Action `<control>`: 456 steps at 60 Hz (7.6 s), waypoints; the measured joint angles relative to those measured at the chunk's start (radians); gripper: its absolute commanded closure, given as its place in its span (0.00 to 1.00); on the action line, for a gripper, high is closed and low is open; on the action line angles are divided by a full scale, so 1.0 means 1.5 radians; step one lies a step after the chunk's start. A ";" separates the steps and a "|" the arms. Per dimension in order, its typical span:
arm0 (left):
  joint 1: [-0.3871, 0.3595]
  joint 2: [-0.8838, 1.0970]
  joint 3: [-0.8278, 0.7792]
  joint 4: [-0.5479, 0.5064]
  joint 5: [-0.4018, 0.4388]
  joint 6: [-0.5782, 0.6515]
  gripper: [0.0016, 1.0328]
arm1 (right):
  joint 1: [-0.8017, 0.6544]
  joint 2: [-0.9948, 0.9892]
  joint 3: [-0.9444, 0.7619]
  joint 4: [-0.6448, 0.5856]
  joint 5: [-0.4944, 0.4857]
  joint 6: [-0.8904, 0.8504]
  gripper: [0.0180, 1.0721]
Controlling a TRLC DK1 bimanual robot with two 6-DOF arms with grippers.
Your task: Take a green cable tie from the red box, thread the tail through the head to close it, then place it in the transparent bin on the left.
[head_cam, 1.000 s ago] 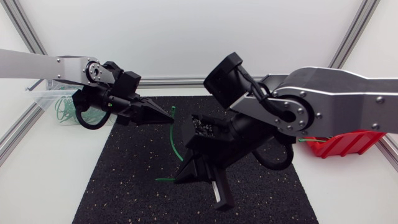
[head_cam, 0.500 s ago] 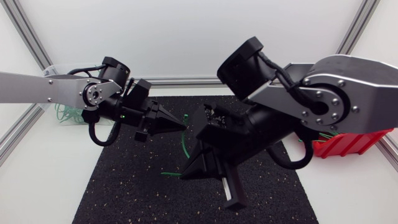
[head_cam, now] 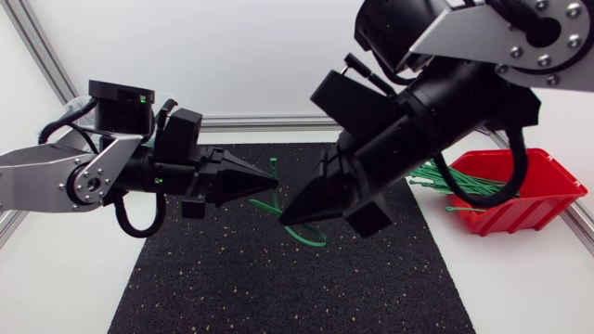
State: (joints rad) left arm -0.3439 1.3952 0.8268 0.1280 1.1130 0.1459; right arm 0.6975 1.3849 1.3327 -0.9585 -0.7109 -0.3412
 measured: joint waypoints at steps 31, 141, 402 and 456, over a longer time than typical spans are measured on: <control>-0.018 -0.085 -0.054 0.160 0.000 -0.248 0.97 | 0.019 -0.018 0.077 -0.057 -0.052 0.194 0.95; -0.129 -0.322 -0.074 0.111 -0.252 -0.522 0.97 | 0.049 -0.139 0.093 0.046 -0.059 1.005 0.95; -0.201 -0.350 -0.076 0.087 -0.312 -0.638 0.97 | -0.003 -0.028 0.176 0.040 -0.039 1.245 0.93; -0.217 -0.345 -0.076 0.067 -0.377 -0.547 0.97 | -0.010 -0.049 0.129 0.059 -0.044 1.255 0.93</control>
State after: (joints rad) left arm -0.6697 0.8780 0.7132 0.2283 0.5476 -0.6750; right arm 0.6830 1.3109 1.5257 -0.8703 -0.7765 1.5417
